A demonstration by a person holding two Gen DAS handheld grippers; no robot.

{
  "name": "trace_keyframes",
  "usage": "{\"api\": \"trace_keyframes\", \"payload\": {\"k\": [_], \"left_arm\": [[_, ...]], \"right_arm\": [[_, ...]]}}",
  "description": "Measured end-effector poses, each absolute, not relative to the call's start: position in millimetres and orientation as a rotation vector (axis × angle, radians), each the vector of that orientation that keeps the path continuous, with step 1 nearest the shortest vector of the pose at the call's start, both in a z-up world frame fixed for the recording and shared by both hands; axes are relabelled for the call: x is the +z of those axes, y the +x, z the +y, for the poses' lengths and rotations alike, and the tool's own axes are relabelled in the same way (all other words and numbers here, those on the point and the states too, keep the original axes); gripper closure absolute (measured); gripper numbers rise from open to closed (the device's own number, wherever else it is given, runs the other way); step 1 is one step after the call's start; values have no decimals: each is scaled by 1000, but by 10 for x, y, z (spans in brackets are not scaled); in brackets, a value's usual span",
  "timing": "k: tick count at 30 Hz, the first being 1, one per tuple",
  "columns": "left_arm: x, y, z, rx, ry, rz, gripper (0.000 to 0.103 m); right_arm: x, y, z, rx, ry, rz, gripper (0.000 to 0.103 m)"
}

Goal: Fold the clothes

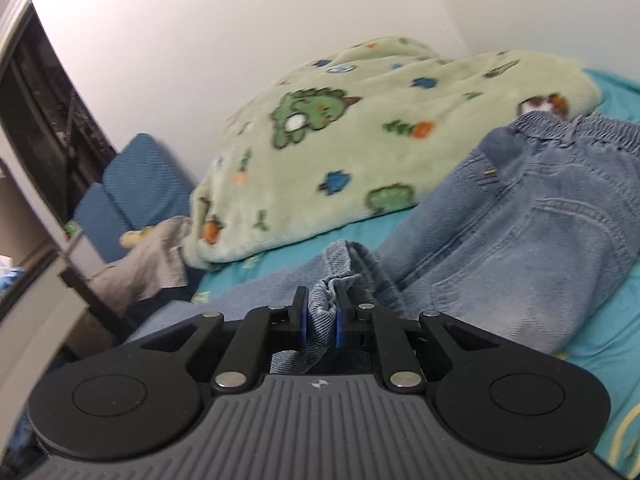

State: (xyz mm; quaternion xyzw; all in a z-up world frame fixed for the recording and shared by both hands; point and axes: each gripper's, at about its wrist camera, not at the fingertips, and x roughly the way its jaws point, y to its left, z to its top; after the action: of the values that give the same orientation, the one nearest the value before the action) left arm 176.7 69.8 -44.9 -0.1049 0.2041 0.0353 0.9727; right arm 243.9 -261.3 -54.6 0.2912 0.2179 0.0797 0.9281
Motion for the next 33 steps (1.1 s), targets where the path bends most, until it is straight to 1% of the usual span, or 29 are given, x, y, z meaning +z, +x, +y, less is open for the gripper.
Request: {"api": "trace_keyframes", "payload": {"k": [3,7,10,11,14,15,16,17,21,23,26,27,29,31,33], "left_arm": [[-539,1781,674,70,-180,451,92],[-632,1778,617,50,-135,509,91],[-695,1761,615,38,-120,553,84],[-701,1741,619,43,-118,568,81],[-674,1623,658,50,-139,604,78],[-648,1563,682,47,-151,605,74],[-619,1503,705,44,-163,606,71],[-583,1441,722,44,-173,604,67],[-427,1282,710,29,-167,541,64],[-386,1293,641,27,-142,513,62],[-404,1389,573,21,-127,502,62],[-424,1432,550,23,-116,504,62],[-475,1520,513,30,-97,514,62],[-541,1608,497,34,-93,540,62],[-646,1657,500,34,-92,563,62]], "right_arm": [[-518,2456,-2501,157,513,448,91],[-815,2550,-2490,104,410,535,91],[-1162,2634,-2515,97,408,635,91],[-1214,2637,-2514,100,408,643,90],[-1234,2620,-2499,114,394,631,88],[-1199,2623,-2525,122,408,636,87],[-1159,2619,-2561,127,424,643,84],[-1109,2598,-2603,127,439,651,75],[-828,2418,-2845,113,471,632,69],[-714,2318,-3067,95,543,614,62],[-611,2183,-3443,47,630,571,59],[-600,2156,-3567,19,642,556,58],[-615,2117,-3818,-51,660,523,51],[-700,2099,-4066,-123,693,491,49],[-835,2111,-4307,-190,737,490,44]]}}
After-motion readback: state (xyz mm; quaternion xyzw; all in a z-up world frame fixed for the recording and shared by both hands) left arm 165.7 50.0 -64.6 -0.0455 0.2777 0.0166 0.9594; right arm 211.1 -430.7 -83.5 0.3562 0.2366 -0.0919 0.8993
